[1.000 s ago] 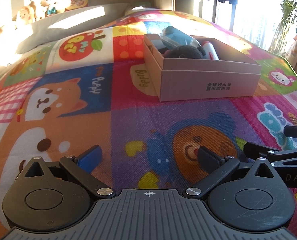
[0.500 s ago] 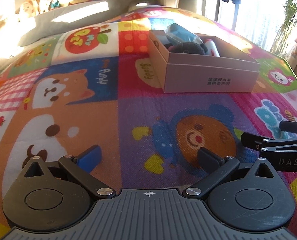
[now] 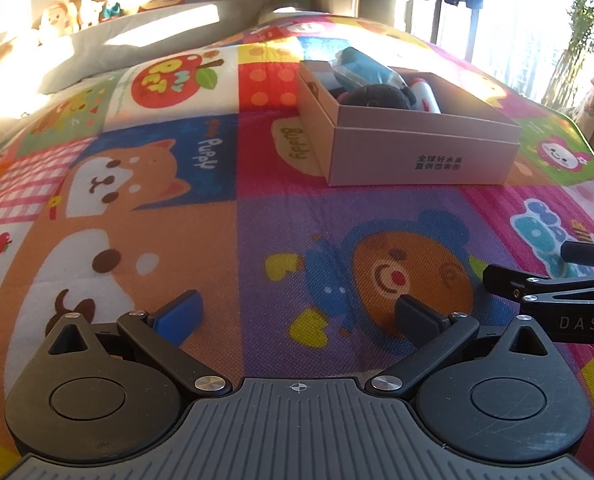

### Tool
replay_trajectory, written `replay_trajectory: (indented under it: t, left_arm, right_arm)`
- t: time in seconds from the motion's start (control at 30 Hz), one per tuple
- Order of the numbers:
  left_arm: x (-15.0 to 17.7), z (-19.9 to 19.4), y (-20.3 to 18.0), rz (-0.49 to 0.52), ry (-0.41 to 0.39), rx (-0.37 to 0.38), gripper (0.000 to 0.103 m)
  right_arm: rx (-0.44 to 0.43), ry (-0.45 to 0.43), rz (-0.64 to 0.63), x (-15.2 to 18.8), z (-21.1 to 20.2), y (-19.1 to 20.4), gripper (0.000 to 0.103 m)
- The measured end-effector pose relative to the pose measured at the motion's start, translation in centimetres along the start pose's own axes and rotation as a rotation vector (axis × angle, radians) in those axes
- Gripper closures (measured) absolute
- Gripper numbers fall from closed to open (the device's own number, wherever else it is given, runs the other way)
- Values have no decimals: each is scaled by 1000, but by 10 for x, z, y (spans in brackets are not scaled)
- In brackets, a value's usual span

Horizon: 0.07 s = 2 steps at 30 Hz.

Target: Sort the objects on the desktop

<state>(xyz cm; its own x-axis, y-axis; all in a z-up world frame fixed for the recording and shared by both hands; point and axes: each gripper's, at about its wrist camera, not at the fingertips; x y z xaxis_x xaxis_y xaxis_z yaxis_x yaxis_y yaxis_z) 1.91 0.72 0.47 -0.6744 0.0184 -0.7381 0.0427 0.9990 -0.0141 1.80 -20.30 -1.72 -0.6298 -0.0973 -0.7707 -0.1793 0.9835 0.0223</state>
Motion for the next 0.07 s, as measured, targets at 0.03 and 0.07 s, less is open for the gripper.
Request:
replay_trajectory:
  t: [0.03, 0.07]
  left_arm:
    - [0, 0, 0, 0, 0, 0, 0]
    - [0, 0, 0, -1, 0, 1, 0]
  right_arm:
    - [0, 0, 0, 0, 0, 0, 0]
    - [0, 0, 0, 0, 0, 0, 0]
Point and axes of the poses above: each gripper's, at about its wrist camera, not at the fingertips, and z roughly the way its jaws point, y to its left, x to its underside, and after that the axes turned 1 degree about z, right-handed
